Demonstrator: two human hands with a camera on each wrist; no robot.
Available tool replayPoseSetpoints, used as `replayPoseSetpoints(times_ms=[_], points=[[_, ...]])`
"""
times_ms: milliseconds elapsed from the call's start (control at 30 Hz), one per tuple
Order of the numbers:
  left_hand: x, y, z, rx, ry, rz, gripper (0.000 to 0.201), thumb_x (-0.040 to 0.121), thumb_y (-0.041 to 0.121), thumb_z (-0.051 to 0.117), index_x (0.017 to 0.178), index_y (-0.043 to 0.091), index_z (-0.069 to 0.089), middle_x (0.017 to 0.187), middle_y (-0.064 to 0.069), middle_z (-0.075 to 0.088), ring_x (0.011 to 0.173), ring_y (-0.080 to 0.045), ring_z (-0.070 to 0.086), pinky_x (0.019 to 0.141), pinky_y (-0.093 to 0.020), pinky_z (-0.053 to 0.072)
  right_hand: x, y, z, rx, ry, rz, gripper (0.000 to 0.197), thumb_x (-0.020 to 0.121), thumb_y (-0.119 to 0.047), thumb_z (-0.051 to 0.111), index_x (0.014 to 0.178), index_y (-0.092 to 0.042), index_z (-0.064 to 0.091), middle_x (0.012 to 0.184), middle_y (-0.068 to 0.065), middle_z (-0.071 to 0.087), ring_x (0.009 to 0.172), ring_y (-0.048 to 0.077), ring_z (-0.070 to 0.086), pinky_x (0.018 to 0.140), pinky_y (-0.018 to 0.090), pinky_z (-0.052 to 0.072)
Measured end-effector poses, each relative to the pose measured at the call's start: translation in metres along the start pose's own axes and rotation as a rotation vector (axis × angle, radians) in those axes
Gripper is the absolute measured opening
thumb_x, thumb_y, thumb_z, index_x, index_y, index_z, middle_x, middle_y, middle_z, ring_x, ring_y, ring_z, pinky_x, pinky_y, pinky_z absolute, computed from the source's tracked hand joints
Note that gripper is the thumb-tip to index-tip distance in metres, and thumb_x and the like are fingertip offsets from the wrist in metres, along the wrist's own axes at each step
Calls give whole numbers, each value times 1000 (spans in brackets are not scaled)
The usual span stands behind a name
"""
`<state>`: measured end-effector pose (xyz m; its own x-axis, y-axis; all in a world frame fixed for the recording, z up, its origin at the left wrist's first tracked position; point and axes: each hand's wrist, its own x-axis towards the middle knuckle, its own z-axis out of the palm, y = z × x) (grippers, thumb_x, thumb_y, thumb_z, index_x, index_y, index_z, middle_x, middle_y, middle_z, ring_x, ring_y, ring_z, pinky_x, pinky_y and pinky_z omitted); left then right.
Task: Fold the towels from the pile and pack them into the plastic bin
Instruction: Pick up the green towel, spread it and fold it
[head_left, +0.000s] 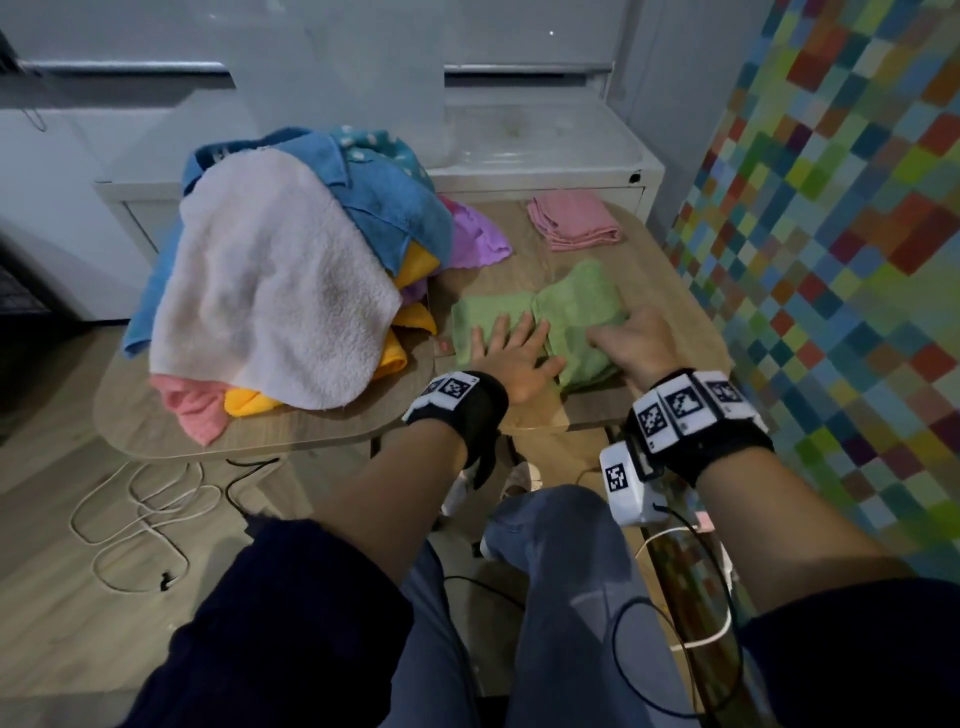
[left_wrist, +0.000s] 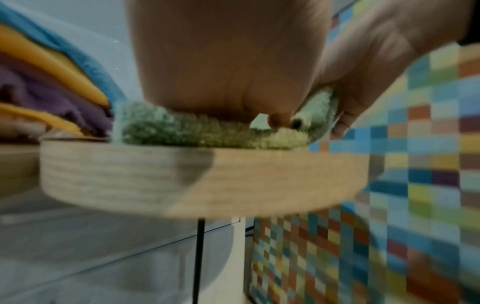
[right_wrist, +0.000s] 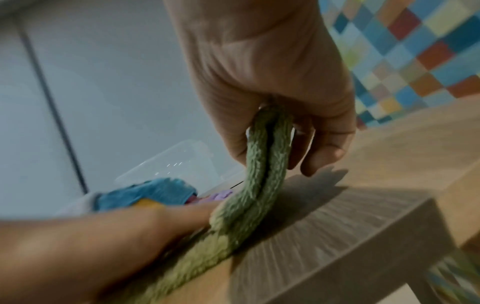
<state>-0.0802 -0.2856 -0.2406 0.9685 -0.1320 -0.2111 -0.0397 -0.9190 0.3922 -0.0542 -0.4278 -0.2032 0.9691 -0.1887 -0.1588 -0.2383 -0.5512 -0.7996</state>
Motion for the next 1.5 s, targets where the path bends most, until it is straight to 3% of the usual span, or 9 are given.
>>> replayPoseSetpoints(times_ms=[100, 200, 333, 600, 733, 900, 1167, 1267, 1500], points=[[11, -9, -8, -328, 122, 69, 44, 95, 28, 51, 137, 16, 45, 149, -4, 35, 141, -25, 25, 117, -40, 15, -17, -10, 6, -274, 152, -188, 34, 80, -23, 68, 107, -3, 61, 104, 15, 65, 98, 33, 62, 81, 39, 52], [10, -23, -21, -792, 289, 62, 29, 96, 9, 47, 120, -4, 58, 119, -13, 61, 106, -13, 56, 88, -16, 40, -41, -21, 23, -446, 205, -380, 39, 83, -26, 66, 115, -7, 55, 109, 12, 61, 102, 32, 59, 74, 34, 46], [11, -40, -38, -1321, 238, -32, 48, 100, 40, 32, 119, 6, 60, 101, -6, 67, 87, -11, 65, 86, -28, 49, -66, -32, 47, -547, 129, -615, 47, 82, -34, 64, 122, -13, 52, 121, 8, 52, 114, 26, 48, 89, 38, 44], [11, -46, -38, -1206, 240, -186, 21, 87, -7, 47, 102, 4, 55, 79, 0, 62, 65, -9, 58, 61, -25, 50, -60, -21, 60, -418, 100, -648, 37, 96, -39, 44, 104, -10, 66, 116, 9, 56, 115, 28, 45, 98, 40, 33], [6, -43, -36, -1277, 250, -275, 64, 80, 0, 58, 135, 1, 25, 100, -8, 55, 91, -22, 58, 74, -34, 51, -35, -11, 68, -350, 9, -642, 37, 99, -26, 40, 128, -5, 50, 134, 15, 48, 125, 27, 43, 105, 38, 34], [5, -46, -33, -1350, 275, -310, 43, 94, 10, 47, 131, -5, 31, 118, -14, 48, 104, -25, 54, 93, -39, 48, -26, -2, 74, -467, -199, -670, 51, 101, -21, 35, 148, -6, 23, 156, 11, 18, 146, 23, 11, 119, 32, 7], [-2, -46, -33, -1121, 400, -148, 35, 84, -1, 49, 113, 5, 30, 106, -9, 46, 98, -20, 51, 77, -25, 48, -29, 14, 63, -585, -296, -803, 55, 99, -13, 34, 150, -8, 13, 158, 9, 4, 147, 19, -2, 111, 18, -9], [-9, -55, -28, -595, 465, 19, 58, 77, 6, 56, 130, 1, 32, 127, -19, 38, 121, -30, 38, 103, -34, 31, -29, 12, 63, -683, -305, -783, 55, 100, -19, 30, 151, -11, 9, 159, 5, 2, 147, 17, -4, 116, 24, -6], [-29, -67, -18, 168, 508, 171, 61, 84, 49, 30, 112, 9, 65, 123, -16, 59, 120, -39, 47, 103, -47, 37, -39, -7, 60, -787, -225, -743, 55, 100, -26, 29, 150, -10, 15, 159, 4, 3, 147, 15, -2, 118, 38, -4]])
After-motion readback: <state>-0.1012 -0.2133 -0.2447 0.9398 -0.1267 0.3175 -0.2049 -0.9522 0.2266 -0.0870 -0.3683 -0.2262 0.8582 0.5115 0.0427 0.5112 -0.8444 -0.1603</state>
